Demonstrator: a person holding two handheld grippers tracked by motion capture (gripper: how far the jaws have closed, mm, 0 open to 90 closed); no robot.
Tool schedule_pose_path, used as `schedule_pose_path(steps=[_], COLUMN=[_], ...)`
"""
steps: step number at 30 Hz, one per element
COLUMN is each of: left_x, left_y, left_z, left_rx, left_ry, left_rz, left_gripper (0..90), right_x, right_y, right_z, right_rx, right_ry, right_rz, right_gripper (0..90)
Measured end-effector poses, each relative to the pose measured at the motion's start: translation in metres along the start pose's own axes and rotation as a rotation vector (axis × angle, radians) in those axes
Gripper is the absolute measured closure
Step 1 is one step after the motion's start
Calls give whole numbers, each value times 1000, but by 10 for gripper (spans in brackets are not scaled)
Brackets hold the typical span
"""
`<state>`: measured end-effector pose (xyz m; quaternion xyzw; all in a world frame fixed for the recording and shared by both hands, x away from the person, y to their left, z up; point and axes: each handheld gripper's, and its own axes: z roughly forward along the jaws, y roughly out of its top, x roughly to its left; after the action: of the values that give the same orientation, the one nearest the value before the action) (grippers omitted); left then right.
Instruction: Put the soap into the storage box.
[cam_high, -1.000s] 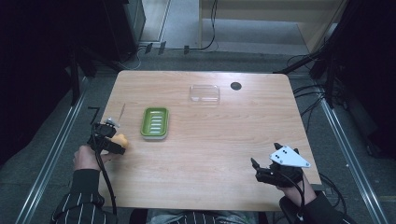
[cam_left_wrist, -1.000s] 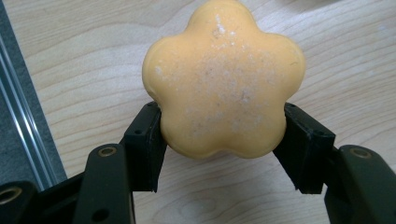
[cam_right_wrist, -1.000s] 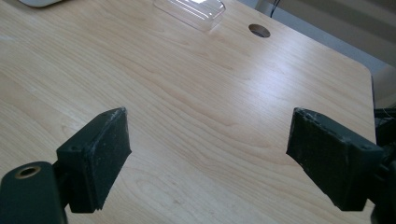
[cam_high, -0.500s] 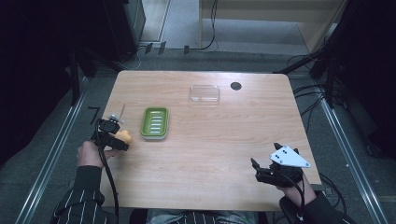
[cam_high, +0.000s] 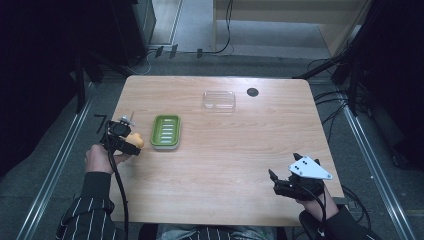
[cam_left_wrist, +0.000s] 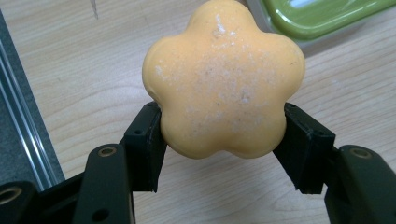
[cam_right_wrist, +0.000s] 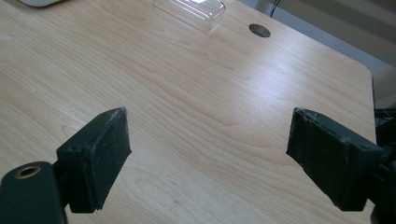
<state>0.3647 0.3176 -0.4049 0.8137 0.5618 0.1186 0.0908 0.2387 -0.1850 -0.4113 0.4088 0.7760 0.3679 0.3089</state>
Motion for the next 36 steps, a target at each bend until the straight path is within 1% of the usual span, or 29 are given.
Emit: schedule_pose_path(steps=[10, 17, 21, 24, 29, 36], left_x=[-2, -7, -10, -12, -16, -19], left_y=[8, 16, 21, 25, 30, 37], left_z=[-6, -7, -9, -9, -9, -10], left_rx=[-19, -31, -39, -45, -42, -48], left_ry=[-8, -17, -22, -19, -18, -22], left_rz=[17, 40, 46, 53, 73, 86], left_gripper=[395, 395, 395, 395, 395, 395], right_x=[0, 1, 0, 0, 0, 0], right_y=[0, 0, 0, 0, 0, 0], right_z=[0, 0, 0, 0, 0, 0], right_rx=[-1, 0, 1, 1, 1, 2], right_ry=[0, 0, 0, 0, 0, 1], right_rz=[0, -6, -8, -7, -6, -8], right_gripper=[137, 137, 137, 137, 137, 137])
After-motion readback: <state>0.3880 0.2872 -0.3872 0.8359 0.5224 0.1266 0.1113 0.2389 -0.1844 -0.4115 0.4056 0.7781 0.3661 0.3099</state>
